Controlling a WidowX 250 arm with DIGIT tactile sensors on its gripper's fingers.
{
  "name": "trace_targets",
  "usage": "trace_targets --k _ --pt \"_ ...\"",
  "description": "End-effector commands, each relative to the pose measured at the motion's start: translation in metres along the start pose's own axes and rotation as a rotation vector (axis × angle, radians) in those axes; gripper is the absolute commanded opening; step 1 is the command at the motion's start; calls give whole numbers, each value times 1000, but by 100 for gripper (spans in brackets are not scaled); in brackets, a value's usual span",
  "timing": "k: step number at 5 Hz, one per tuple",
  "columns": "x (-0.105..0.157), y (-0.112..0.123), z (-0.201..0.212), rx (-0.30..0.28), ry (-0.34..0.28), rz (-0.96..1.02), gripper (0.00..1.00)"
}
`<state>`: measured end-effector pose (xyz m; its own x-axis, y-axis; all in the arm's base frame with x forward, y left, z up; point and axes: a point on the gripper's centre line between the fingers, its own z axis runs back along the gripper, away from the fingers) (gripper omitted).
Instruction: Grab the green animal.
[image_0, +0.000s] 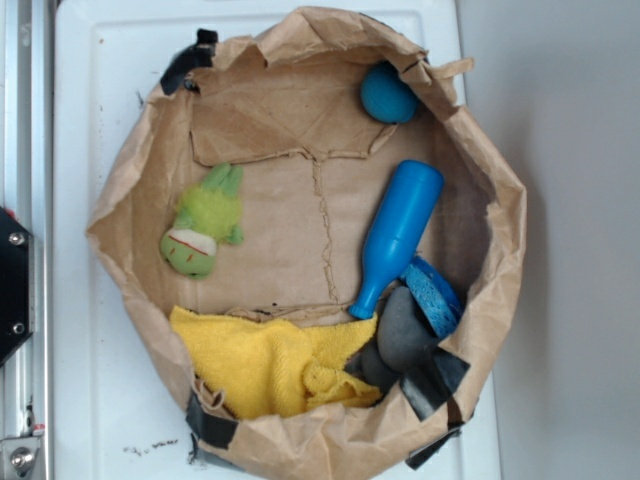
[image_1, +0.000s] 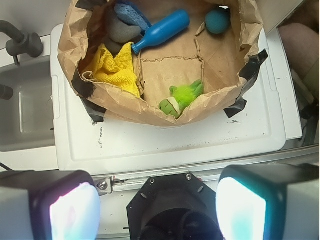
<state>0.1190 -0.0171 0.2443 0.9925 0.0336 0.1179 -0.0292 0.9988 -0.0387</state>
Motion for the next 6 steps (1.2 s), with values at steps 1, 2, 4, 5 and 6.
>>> trace_targets --k 1,2,4,5,6 --pt "0 0 0 0 0 0 100" --pt "38 -14 -1 -39 55 137 100" --pt "93 -9 -16 -126 33 621 100" --pt "108 0 -24 -162 22 748 100" --pt "108 0 -24 -162 22 748 100"
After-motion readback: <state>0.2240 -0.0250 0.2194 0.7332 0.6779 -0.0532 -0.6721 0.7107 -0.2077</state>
